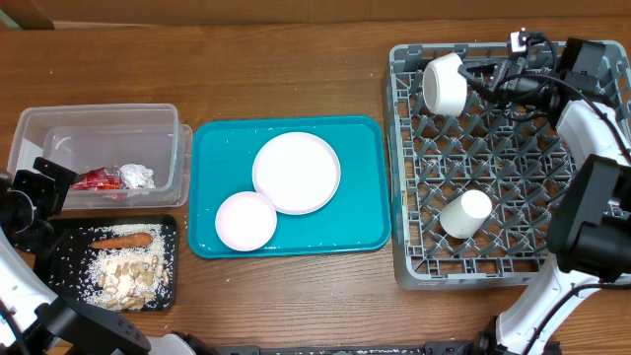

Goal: Sort waste into correct bins and load items into the dishwasher
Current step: 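Carry the pink bowl to the rack's back and set it down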

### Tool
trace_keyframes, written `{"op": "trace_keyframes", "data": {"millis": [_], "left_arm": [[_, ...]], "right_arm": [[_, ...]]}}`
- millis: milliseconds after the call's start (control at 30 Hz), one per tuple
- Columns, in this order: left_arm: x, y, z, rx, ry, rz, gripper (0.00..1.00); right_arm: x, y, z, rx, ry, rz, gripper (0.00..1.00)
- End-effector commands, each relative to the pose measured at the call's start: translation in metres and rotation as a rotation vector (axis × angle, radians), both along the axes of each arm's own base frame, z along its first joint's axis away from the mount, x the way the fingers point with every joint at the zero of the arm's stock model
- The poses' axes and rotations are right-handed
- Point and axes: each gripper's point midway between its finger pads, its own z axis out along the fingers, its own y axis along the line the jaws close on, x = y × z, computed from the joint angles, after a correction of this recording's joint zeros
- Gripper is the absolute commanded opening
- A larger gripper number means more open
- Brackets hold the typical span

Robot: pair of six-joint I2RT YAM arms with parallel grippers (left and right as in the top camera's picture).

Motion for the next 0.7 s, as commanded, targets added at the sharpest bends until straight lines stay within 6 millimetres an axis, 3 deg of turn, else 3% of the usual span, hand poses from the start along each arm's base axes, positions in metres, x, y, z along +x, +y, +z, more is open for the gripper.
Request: {"op": "trace_keyframes", "data": {"millis": [0, 200, 367, 433, 467, 567, 667], "left_arm": [[0.001, 0.002, 0.010, 0.027, -0.017, 0.006, 1.00], [0.001, 0.002, 0.010, 0.027, -0.017, 0.006, 1.00], [0.001, 0.002, 0.010, 0.027, -0.017, 0.006, 1.00], [0.001, 0.002, 0.010, 0.027, -0.017, 0.006, 1.00], [0.001, 0.002, 0.010, 0.027, -0.017, 0.006, 1.00], [0.001, 0.002, 0.010, 0.026, -0.018, 0.006, 1.00], [0.001, 0.002, 0.010, 0.027, -0.017, 0.006, 1.00]], "right_arm": [[0.008, -0.013, -0.031, -0.102, 0.073, -0.104, 0.04], [0.008, -0.042, -0.030, -0.102, 0.069, -0.161, 0.05], [0.005, -0.063, -0.031, -0.098, 0.084, -0.202, 0.23], [0.004, -0.071, -0.032, -0.096, 0.089, -0.219, 0.48], [0.004, -0.076, -0.032, -0.096, 0.091, -0.228, 0.54], [0.002, -0.089, -0.032, -0.093, 0.096, -0.255, 0.64], [-0.003, -0.103, -0.031, -0.090, 0.106, -0.284, 0.65]]}}
